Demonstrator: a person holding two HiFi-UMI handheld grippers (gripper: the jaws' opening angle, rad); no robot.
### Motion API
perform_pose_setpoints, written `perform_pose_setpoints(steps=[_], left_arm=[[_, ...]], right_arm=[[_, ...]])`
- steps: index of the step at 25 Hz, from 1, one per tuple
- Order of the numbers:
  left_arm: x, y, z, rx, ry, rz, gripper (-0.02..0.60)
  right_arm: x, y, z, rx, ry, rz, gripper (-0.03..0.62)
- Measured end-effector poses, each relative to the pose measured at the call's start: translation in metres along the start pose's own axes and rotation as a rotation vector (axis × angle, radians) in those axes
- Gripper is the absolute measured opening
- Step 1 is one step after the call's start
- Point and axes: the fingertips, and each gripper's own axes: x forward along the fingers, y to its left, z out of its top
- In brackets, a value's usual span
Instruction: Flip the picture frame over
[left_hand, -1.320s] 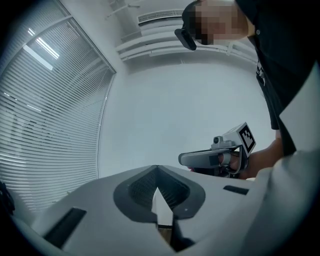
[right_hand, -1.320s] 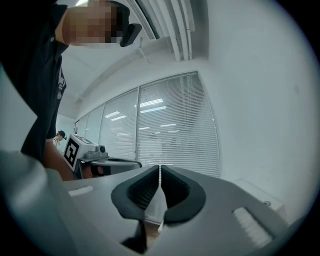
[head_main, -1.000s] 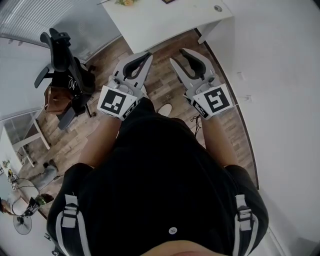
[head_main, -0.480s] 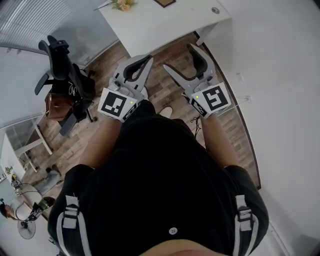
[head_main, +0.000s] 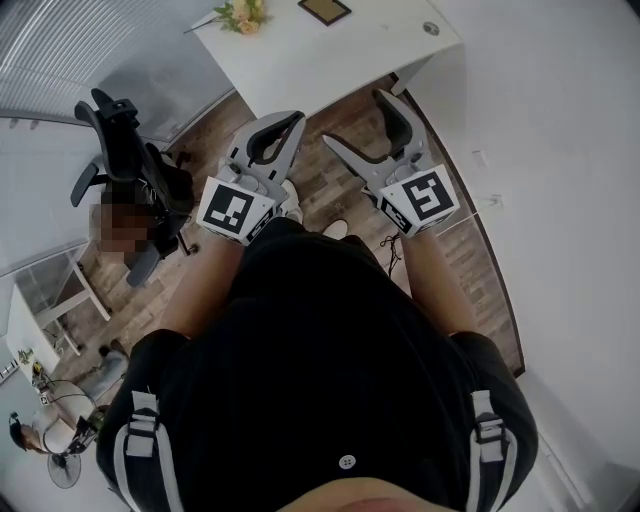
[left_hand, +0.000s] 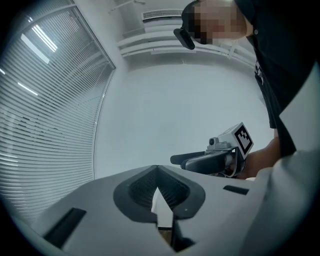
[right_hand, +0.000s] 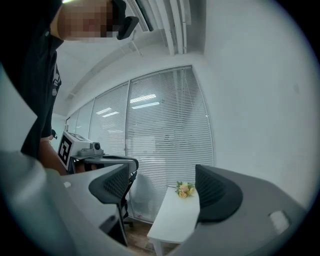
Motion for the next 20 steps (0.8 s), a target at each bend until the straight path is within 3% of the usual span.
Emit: perform_pose_setpoints(steps=[20], left_arm=[[0.024, 0.134, -0.018, -0.050, -0.017, -0.042, 0.002]], right_arm=[[0.129, -0.035, -0.018, 0.008, 0.078, -0.055, 0.411]])
